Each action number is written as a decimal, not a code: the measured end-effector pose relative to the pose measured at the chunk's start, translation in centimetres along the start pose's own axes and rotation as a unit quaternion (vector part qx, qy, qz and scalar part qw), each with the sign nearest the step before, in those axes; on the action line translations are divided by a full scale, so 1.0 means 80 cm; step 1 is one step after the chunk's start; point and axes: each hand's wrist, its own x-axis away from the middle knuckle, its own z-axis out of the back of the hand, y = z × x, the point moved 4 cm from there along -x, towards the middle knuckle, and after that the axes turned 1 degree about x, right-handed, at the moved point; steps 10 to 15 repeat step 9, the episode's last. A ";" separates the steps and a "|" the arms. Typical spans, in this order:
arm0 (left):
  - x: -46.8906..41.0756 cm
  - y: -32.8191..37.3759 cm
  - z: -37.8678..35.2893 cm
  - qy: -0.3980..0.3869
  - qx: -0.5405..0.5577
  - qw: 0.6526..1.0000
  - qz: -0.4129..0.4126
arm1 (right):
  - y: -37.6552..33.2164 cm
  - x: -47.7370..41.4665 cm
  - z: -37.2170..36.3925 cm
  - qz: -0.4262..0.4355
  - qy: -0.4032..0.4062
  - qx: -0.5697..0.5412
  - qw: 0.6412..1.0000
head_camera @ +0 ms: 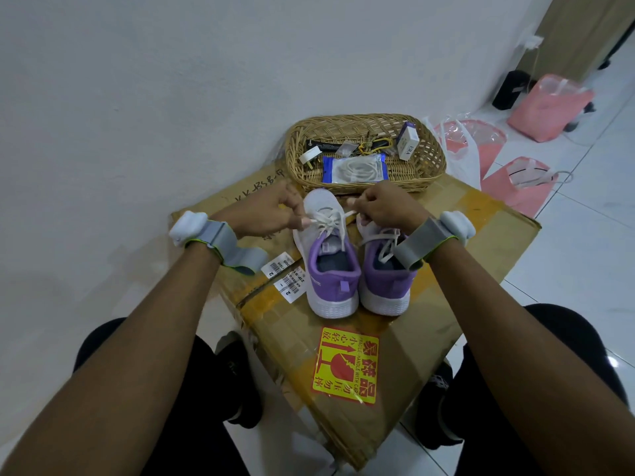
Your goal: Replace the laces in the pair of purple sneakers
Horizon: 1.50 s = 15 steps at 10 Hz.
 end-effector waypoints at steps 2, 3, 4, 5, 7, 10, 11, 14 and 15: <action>0.009 -0.006 0.001 -0.121 -0.006 0.992 0.023 | 0.010 -0.006 -0.008 -0.022 0.003 0.109 0.994; 0.001 -0.022 -0.003 -0.156 -0.015 0.985 0.069 | 0.009 -0.008 -0.009 -0.026 -0.012 0.133 0.991; -0.007 -0.017 0.003 -0.117 -0.005 0.991 0.072 | 0.003 -0.005 0.001 -0.001 -0.047 0.114 0.992; -0.011 0.007 0.018 -0.014 0.039 0.998 0.039 | -0.006 0.000 0.008 0.030 -0.040 0.095 0.994; 0.020 0.050 0.041 0.116 0.067 0.991 -0.014 | -0.016 0.042 0.039 0.110 0.007 0.035 0.993; 0.131 0.071 0.048 0.202 0.114 0.973 -0.013 | 0.009 0.172 0.097 0.110 0.092 -0.015 0.989; 0.131 0.071 0.048 0.202 0.114 0.973 -0.013 | 0.009 0.172 0.097 0.110 0.092 -0.015 0.989; 0.131 0.071 0.048 0.202 0.114 0.973 -0.013 | 0.009 0.172 0.097 0.110 0.092 -0.015 0.989; 0.131 0.071 0.048 0.202 0.114 0.973 -0.013 | 0.009 0.172 0.097 0.110 0.092 -0.015 0.989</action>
